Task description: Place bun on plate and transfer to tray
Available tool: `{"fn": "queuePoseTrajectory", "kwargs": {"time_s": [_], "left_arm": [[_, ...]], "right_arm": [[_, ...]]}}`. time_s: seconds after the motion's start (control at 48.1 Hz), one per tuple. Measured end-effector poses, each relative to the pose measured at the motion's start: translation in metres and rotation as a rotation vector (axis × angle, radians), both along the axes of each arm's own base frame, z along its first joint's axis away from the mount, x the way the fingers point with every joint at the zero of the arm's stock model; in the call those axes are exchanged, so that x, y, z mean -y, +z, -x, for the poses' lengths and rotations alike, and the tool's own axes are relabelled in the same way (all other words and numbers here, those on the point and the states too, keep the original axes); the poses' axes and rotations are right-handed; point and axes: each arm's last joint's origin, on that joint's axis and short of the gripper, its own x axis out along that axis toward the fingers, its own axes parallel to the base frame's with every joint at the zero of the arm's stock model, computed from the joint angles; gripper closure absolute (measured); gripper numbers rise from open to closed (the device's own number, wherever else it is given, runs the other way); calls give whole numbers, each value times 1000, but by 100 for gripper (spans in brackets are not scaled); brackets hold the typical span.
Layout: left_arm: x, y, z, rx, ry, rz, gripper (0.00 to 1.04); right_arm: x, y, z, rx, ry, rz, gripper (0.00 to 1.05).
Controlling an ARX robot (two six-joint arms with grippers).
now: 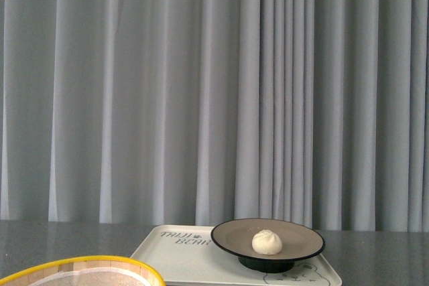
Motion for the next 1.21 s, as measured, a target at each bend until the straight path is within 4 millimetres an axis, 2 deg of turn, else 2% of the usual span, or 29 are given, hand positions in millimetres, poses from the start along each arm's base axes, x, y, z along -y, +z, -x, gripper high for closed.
{"fn": "queuePoseTrajectory", "kwargs": {"time_s": [0.187, 0.748, 1.123, 1.206], "left_arm": [[0, 0, 0, 0, 0, 0, 7], [0, 0, 0, 0, 0, 0, 7], [0, 0, 0, 0, 0, 0, 7], [0, 0, 0, 0, 1, 0, 7]], "right_arm": [[0, -12, 12, -6, -1, 0, 103], [0, -6, 34, 20, 0, 0, 103], [0, -6, 43, 20, 0, 0, 103], [0, -11, 51, -12, 2, 0, 103]]}}
